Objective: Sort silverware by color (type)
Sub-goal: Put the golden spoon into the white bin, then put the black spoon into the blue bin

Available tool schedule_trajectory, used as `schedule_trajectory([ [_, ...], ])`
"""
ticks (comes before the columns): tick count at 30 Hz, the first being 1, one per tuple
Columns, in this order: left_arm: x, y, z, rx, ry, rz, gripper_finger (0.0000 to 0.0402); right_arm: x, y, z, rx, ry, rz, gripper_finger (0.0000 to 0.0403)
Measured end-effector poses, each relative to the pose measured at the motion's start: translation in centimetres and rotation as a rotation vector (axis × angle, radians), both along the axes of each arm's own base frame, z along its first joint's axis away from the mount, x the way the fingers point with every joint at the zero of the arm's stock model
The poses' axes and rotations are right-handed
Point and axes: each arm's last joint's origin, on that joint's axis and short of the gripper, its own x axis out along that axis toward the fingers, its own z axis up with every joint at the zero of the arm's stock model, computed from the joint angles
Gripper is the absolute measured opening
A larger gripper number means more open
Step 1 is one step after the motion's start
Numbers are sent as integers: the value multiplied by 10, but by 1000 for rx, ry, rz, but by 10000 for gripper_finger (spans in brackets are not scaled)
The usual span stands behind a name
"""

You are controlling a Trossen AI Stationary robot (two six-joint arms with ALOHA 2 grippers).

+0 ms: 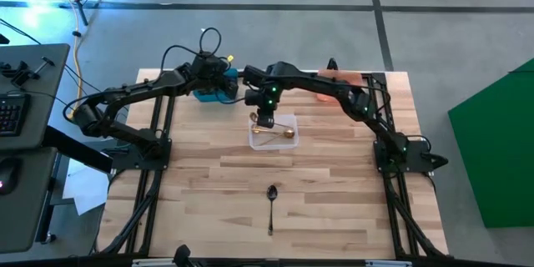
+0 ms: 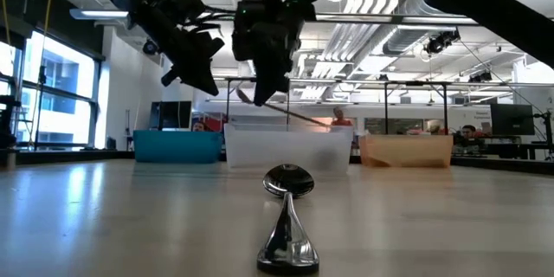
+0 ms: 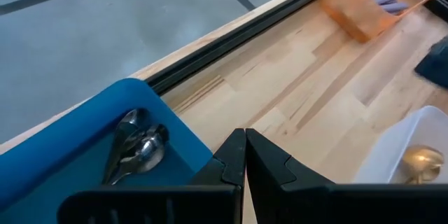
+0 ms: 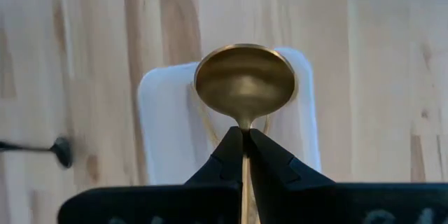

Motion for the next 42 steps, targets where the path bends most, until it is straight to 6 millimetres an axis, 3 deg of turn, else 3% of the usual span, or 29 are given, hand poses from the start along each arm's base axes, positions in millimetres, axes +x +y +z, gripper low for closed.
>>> schedule_trajectory([
  [15,-5,2,6,21,-11,16,3,0,12,-56,34,94,-2,0],
  [20,-5,1,6,17,-15,19,3,1,11,-58,39,92,-26,22],
  [24,-5,1,6,16,-16,17,3,0,10,-41,35,84,-18,70],
  [28,-5,1,6,4,-27,-1,3,-8,3,-7,15,84,44,93],
  [31,-4,1,6,-5,-36,-15,3,-18,-7,22,-16,26,64,74],
  [35,-4,0,6,-28,-54,0,3,-39,-21,47,-60,-81,37,14],
  [42,6,-10,8,-42,-91,-55,3,-68,-31,52,-100,-303,-78,4],
])
